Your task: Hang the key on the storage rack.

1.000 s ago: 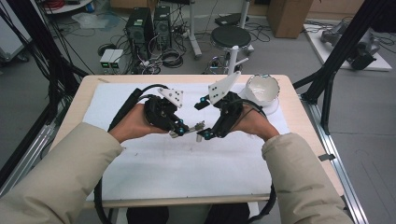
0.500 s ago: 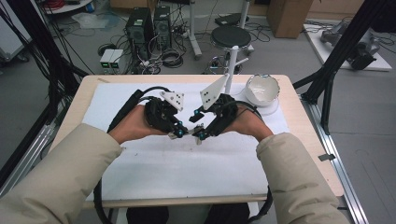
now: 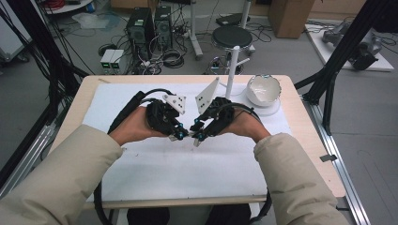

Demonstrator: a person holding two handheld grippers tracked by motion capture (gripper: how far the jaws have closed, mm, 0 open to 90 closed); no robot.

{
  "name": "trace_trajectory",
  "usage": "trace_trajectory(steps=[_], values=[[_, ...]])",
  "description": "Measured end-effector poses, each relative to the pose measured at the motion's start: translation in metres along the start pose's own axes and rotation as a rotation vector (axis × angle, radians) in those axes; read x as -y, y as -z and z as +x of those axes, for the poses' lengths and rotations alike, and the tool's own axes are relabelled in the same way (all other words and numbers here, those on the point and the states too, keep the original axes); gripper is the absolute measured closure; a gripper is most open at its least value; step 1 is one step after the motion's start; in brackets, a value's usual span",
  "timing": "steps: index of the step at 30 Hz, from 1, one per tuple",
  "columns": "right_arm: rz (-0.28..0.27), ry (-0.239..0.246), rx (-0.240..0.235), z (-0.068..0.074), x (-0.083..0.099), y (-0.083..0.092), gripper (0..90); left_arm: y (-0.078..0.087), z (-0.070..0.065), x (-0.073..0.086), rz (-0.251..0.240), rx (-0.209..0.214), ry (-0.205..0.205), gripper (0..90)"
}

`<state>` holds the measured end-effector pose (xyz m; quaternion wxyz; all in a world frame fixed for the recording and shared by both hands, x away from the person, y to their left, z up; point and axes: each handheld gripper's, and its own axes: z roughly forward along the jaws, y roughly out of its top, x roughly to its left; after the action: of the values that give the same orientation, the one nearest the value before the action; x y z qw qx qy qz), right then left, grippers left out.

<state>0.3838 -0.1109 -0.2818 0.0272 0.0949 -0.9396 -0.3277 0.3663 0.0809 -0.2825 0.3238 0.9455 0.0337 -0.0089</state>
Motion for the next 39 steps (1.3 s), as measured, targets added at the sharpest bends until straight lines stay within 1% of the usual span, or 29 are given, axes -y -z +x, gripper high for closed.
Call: trace_trajectory(steps=[1,2,3,5,7,8,11,13,15,17,18,19,20,21,22,23,24,25,26,27,28,29,30,31,32,33,37,38,39], values=[[0.009,0.0,0.003,0.0,0.0,-0.001,71.1,0.0,0.0,0.0,0.002,0.002,0.0,86.8],[0.019,-0.003,0.009,0.0,0.0,-0.002,77.4,0.0,0.0,0.0,0.001,0.004,-0.001,86.8],[0.019,-0.003,0.009,0.0,0.0,-0.002,77.4,-0.001,0.0,0.0,0.002,0.005,-0.004,86.8],[0.028,-0.01,0.002,-0.001,-0.001,-0.002,80.7,-0.001,-0.001,0.0,0.004,0.001,-0.003,86.8],[0.038,-0.026,0.002,-0.001,-0.001,-0.004,81.7,-0.002,0.0,0.0,0.012,0.008,-0.004,86.8],[0.041,-0.056,0.001,0.0,-0.001,-0.004,82.2,-0.003,-0.001,0.001,0.003,0.006,0.0,86.8],[0.041,-0.062,-0.003,0.0,0.0,-0.005,82.4,-0.002,0.0,0.001,0.009,0.009,-0.008,86.8],[0.043,-0.053,-0.001,0.0,-0.001,-0.005,82.5,-0.003,0.0,0.001,0.005,0.016,-0.008,86.7],[0.041,-0.052,0.0,0.0,-0.001,-0.005,82.7,-0.002,0.0,0.002,-0.002,0.009,-0.01,86.6],[0.037,-0.06,0.006,0.0,0.0,-0.004,82.8,-0.002,0.001,0.003,-0.023,0.009,0.001,85.4],[0.03,-0.08,0.007,-0.001,0.0,-0.003,82.8,-0.001,0.003,0.004,-0.033,0.003,-0.001,76.8],[0.03,-0.08,0.007,-0.001,0.0,-0.003,82.8,0.0,0.003,0.005,-0.059,-0.006,0.0,76.8],[0.029,-0.093,0.017,-0.001,0.001,-0.001,82.8,0.001,0.005,0.007,-0.078,-0.025,-0.018,69.6],[0.023,-0.094,0.017,-0.001,0.002,0.0,82.8,0.002,0.006,0.01,-0.111,-0.044,-0.007,59.3],[0.009,-0.095,0.041,0.0,0.003,0.004,82.8,0.004,0.008,0.014,-0.14,-0.061,-0.002,47.2],[0.009,-0.095,0.041,0.0,0.003,0.004,82.8,0.006,0.01,0.018,-0.162,-0.077,-0.011,47.2],[0.0,-0.091,0.039,-0.001,0.004,0.005,82.8,0.008,0.011,0.022,-0.19,-0.09,-0.003,41.0],[-0.003,-0.102,0.049,-0.001,0.005,0.007,82.7,0.01,0.012,0.025,-0.214,-0.098,0.0,36.3],[-0.011,-0.108,0.061,-0.001,0.007,0.01,82.8,0.012,0.012,0.029,-0.252,-0.103,0.004,25.2],[-0.011,-0.108,0.061,-0.001,0.007,0.01,82.8,0.014,0.011,0.033,-0.278,-0.118,0.008,25.2],[-0.023,-0.124,0.073,-0.002,0.01,0.013,82.7,0.015,0.01,0.036,-0.303,-0.14,0.02,11.9],[-0.023,-0.124,0.073,-0.002,0.01,0.013,82.7,0.017,0.009,0.041,-0.318,-0.15,0.039,11.9],[-0.063,-0.128,0.118,0.0,0.015,0.018,82.7,0.02,0.008,0.047,-0.34,-0.133,0.054,3.4],[-0.063,-0.128,0.118,0.0,0.015,0.018,82.7,0.022,0.007,0.052,-0.355,-0.132,0.055,3.4],[-0.074,-0.141,0.116,0.001,0.017,0.02,82.7,0.025,0.005,0.059,-0.373,-0.147,0.06,1.7],[-0.091,-0.151,0.143,0.001,0.021,0.023,82.7,0.028,0.003,0.066,-0.389,-0.167,0.076,1.7],[-0.161,-0.217,0.202,0.001,0.041,0.035,82.7,0.037,-0.004,0.093,-0.441,-0.226,0.108,1.7],[-0.2,-0.244,0.248,0.003,0.049,0.042,82.7,0.04,-0.006,0.1,-0.458,-0.241,0.116,1.7],[-0.2,-0.244,0.248,0.003,0.049,0.042,82.7,0.042,-0.008,0.106,-0.473,-0.262,0.126,1.7]])
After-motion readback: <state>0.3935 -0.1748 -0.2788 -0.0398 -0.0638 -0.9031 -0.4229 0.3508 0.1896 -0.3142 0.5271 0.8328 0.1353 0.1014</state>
